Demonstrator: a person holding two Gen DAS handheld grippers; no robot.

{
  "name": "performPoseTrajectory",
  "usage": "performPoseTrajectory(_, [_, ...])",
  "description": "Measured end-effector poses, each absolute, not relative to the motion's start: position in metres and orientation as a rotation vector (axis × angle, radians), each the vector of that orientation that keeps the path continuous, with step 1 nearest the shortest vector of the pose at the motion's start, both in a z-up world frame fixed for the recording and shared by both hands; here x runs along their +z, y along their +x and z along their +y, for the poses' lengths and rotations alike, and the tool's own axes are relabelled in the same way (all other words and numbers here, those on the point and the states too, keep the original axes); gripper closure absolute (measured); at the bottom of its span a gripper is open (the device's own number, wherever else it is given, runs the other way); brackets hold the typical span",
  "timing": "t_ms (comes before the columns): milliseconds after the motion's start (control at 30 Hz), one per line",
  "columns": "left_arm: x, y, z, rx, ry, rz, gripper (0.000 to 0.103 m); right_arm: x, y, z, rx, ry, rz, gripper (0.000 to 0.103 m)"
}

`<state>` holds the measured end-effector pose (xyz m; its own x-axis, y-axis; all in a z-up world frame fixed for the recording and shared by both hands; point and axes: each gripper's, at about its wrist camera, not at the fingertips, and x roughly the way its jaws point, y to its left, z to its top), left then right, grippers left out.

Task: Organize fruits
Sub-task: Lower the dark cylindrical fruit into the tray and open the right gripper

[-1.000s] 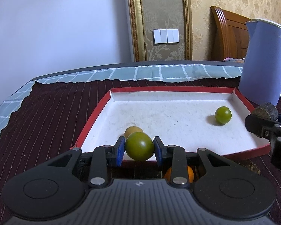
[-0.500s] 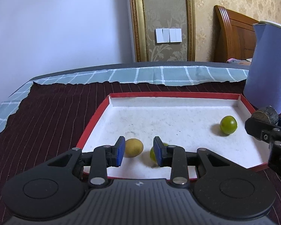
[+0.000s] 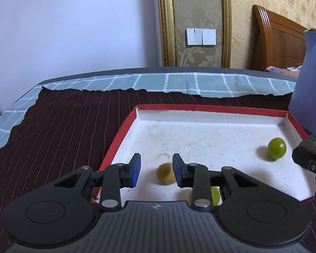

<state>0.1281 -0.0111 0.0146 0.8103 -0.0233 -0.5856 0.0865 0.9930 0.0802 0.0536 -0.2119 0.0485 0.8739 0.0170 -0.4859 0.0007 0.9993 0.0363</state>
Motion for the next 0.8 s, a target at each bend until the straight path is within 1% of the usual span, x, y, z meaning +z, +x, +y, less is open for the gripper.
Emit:
performPoseTrajectory(433, [0.009,0.129,-0.014,-0.069,0.124,0.626,0.071,0.051,0.085,-0.208,0.012,0.030,0.538,0.074])
performPoseTrajectory(800, [0.008,0.128,-0.013,-0.071,0.133,0.619,0.071,0.045,0.136,-0.205,-0.015,0.037,0.618,0.074])
